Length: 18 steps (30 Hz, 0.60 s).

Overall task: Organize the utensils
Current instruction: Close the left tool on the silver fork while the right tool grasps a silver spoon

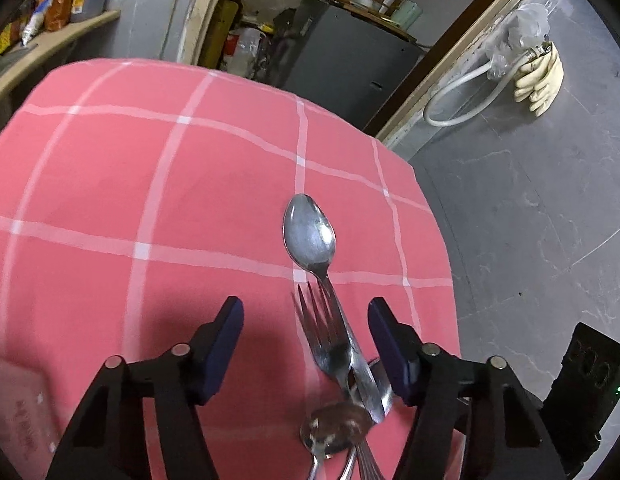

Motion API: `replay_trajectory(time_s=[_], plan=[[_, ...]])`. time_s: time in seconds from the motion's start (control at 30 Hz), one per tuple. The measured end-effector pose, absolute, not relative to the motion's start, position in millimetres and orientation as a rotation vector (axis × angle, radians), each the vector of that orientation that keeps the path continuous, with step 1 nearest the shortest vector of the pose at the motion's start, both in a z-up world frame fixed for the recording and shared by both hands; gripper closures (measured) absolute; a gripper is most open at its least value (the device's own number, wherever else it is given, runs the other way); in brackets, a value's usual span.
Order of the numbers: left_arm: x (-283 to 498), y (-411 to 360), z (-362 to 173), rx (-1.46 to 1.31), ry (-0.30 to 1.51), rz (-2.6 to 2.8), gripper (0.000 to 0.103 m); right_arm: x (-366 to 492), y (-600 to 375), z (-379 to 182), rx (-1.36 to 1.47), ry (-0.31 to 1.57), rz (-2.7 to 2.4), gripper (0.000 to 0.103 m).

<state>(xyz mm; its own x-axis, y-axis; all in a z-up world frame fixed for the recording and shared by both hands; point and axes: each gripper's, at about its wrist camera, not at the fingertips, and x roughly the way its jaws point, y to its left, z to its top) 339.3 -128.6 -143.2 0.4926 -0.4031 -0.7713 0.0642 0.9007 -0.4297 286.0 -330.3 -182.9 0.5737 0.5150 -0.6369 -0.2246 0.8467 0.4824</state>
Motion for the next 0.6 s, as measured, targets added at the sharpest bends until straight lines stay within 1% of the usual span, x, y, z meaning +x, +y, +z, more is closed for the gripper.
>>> replay_trajectory(time_s=[0.07, 0.13, 0.27, 0.3, 0.37, 0.43, 0.5, 0.53, 0.57, 0.6], plan=[[344, -130, -149, -0.378, 1.027, -0.3, 0.048, 292, -328, -187, 0.377, 0.864, 0.462, 0.066], [349, -131, -152, -0.382, 1.027, -0.309, 0.048, 297, -326, -191, 0.377, 0.869, 0.473, 0.072], [356, -133, -156, -0.391, 1.012, -0.334, 0.048, 306, -324, -198, 0.391, 0.885, 0.508, 0.075], [358, -132, -157, -0.394, 1.011, -0.338, 0.05, 308, -323, -200, 0.401, 0.888, 0.521, 0.077], [362, -131, -159, -0.4, 1.022, -0.349, 0.063, 310, -323, -203, 0.408, 0.891, 0.539, 0.079], [364, -133, -161, -0.403, 1.033, -0.369, 0.068, 313, -320, -207, 0.405, 0.903, 0.549, 0.079], [365, -135, -163, -0.398, 1.042, -0.389, 0.07, 316, -320, -211, 0.421, 0.913, 0.558, 0.079], [365, -137, -164, -0.393, 1.046, -0.399, 0.073, 317, -320, -213, 0.431, 0.92, 0.562, 0.079], [364, -138, -164, -0.388, 1.053, -0.406, 0.078, 319, -320, -215, 0.437, 0.924, 0.564, 0.082], [364, -139, -165, -0.387, 1.057, -0.41, 0.079, 319, -320, -216, 0.444, 0.928, 0.565, 0.083]])
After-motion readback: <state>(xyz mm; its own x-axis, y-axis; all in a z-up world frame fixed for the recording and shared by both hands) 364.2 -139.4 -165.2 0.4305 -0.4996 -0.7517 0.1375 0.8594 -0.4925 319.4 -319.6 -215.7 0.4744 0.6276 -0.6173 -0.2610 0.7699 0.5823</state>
